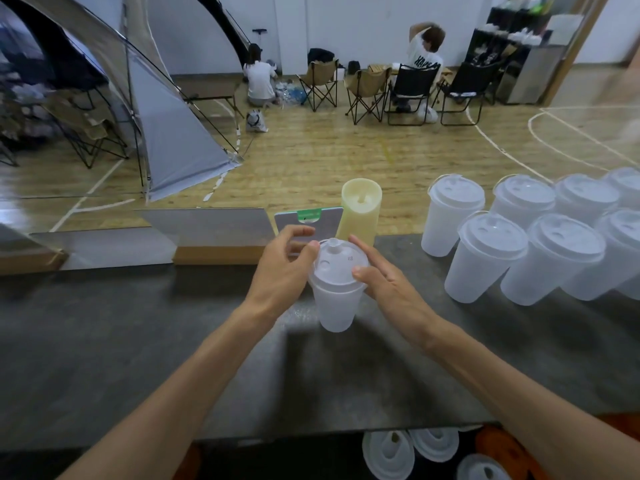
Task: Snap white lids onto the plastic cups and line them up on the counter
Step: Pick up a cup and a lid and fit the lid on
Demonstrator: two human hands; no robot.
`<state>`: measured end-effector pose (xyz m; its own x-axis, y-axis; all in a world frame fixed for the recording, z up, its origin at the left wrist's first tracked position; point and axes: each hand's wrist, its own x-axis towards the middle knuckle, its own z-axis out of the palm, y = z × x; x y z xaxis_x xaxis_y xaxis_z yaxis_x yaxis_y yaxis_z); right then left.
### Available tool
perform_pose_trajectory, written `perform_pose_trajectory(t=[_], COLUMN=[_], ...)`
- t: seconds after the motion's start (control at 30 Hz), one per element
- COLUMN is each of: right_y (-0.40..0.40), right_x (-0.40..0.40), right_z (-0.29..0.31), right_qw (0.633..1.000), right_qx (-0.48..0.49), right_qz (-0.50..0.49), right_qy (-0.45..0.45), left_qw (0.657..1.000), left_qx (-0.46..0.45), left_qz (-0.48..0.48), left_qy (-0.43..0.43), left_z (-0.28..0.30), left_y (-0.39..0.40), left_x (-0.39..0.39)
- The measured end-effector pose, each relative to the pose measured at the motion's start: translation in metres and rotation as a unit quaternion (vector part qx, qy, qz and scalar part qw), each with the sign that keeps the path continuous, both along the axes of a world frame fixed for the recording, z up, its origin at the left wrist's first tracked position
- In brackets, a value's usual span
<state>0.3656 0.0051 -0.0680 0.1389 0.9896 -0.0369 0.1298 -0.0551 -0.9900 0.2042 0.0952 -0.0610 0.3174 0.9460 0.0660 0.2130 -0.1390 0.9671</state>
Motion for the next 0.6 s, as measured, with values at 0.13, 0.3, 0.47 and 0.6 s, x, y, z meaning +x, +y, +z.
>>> perform_pose_trajectory(t=[0.13, 0.3, 0.47, 0.6], right_y=[0.001, 0.001, 0.001, 0.002], right_x=[0.0, -0.001, -0.002, -0.003], right_z=[-0.001, -0.002, -0.002, -0.003], right_qw=[1.0, 1.0, 1.0, 1.0], right_qx=[-0.002, -0.003, 0.0, 0.002], right_qz=[0.002, -0.001, 0.004, 0.006], right_qy=[-0.002, -0.004, -0.001, -0.002], left_qw=[0.997, 0.993, 0.943, 0.894], left_qx=[0.062, 0.116, 0.297, 0.365], left_qz=[-0.035, -0.013, -0.042, -0.1], left_qy=[0.035, 0.035, 0.142, 0.239], left_z=[0.008, 0.005, 0.005, 0.013], left_y=[-0.001, -0.011, -0.01, -0.001], left_x=[0.001, 0.005, -0.003, -0.01])
